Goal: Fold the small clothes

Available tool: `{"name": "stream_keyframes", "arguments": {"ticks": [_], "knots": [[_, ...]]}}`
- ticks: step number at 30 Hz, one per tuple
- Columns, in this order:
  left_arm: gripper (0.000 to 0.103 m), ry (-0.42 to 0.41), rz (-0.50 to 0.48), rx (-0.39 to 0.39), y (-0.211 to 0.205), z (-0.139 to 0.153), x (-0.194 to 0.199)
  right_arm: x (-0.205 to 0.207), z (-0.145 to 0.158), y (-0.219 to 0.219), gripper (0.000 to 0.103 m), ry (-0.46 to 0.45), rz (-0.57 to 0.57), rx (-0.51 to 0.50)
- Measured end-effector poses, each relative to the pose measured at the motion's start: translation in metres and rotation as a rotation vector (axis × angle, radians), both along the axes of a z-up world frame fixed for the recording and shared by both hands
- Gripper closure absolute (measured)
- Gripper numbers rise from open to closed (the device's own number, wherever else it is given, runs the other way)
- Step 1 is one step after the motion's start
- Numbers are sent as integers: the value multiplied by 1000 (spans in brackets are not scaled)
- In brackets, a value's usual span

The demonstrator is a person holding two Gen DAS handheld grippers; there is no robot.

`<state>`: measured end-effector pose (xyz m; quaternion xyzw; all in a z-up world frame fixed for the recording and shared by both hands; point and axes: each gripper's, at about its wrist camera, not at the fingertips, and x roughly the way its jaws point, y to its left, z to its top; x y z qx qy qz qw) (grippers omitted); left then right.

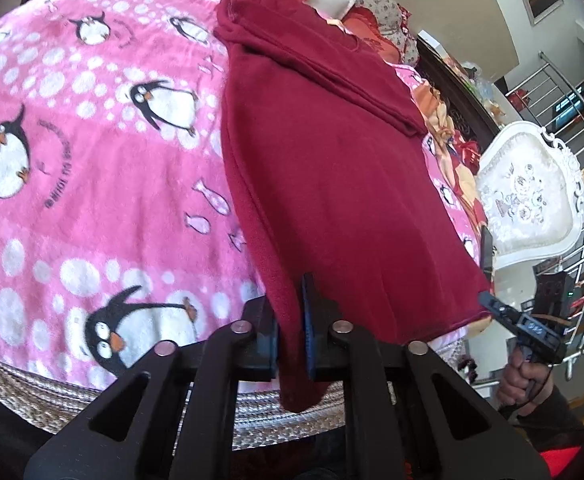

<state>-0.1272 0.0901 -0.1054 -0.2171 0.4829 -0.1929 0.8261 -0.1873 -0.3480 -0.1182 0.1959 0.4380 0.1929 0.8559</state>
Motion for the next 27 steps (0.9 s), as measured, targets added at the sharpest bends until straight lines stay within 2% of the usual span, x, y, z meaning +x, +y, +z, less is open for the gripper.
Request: {"name": "stream_keyframes", "arguments": {"ticks": [8, 11, 13, 15, 18, 23, 27], "knots": [[98, -81, 0, -47, 14, 32, -16, -11, 43, -30, 96, -67, -6, 44], [98, -94, 20, -85, 17, 38, -4, -3, 50, -29, 96, -84, 11, 50], [98, -90, 44, -103, 18, 38, 14, 13, 54, -28, 96, -106, 2, 45], [98, -86, 81, -155, 21, 41, 40, 37, 62, -25, 96, -142, -23, 20], [98, -99, 128, -226, 24, 48, 82, 74, 73, -15, 97, -180, -69, -99], [98, -149, 172, -241, 18, 64, 157, 148, 92, 9, 97, -289, -119, -232], [98, -192, 207, -216, 23, 83, 217, 202, 95, 20, 96, -330, -182, -295]]}}
